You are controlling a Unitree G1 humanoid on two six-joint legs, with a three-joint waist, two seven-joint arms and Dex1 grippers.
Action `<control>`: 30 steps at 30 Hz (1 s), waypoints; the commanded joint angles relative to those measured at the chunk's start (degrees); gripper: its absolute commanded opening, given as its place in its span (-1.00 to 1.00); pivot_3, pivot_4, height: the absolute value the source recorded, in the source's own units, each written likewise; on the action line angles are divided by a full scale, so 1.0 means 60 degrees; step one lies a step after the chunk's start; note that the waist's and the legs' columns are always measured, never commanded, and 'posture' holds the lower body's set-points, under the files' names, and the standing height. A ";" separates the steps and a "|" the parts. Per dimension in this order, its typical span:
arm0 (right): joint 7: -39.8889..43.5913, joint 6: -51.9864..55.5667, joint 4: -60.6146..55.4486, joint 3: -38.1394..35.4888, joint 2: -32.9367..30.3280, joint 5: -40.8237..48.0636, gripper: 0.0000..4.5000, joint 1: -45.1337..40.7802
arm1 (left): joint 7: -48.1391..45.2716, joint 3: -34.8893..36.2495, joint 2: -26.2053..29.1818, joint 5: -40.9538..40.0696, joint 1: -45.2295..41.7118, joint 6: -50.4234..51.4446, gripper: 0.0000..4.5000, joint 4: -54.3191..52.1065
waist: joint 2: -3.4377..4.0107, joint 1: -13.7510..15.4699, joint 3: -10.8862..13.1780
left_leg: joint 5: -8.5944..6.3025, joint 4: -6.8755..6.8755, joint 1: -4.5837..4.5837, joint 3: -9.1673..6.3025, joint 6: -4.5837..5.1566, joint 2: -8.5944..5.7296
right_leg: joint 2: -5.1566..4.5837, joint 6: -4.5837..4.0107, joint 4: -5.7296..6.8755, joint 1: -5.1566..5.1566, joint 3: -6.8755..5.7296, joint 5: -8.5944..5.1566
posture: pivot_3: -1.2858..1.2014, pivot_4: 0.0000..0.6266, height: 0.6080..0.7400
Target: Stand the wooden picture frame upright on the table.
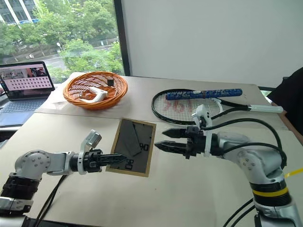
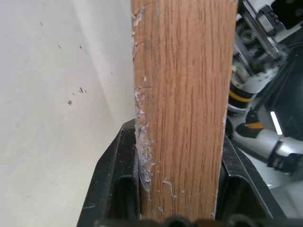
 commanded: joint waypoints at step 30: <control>0.0726 -0.1192 -0.0838 0.1831 0.0915 -0.2719 0.72 -0.0772 | -0.0232 0.1253 -0.1146 0.0165 -0.1453 0.2503 -0.47 0.1278 | 0.0001 -0.0185 0.0001 | 0.0006 -0.0002 -0.0016 -0.0029 0.0017 0.0000 | 0.0004 0.0005 0.0016 0.0003 -0.0043 -0.0001 | 0.03 -0.52 0.43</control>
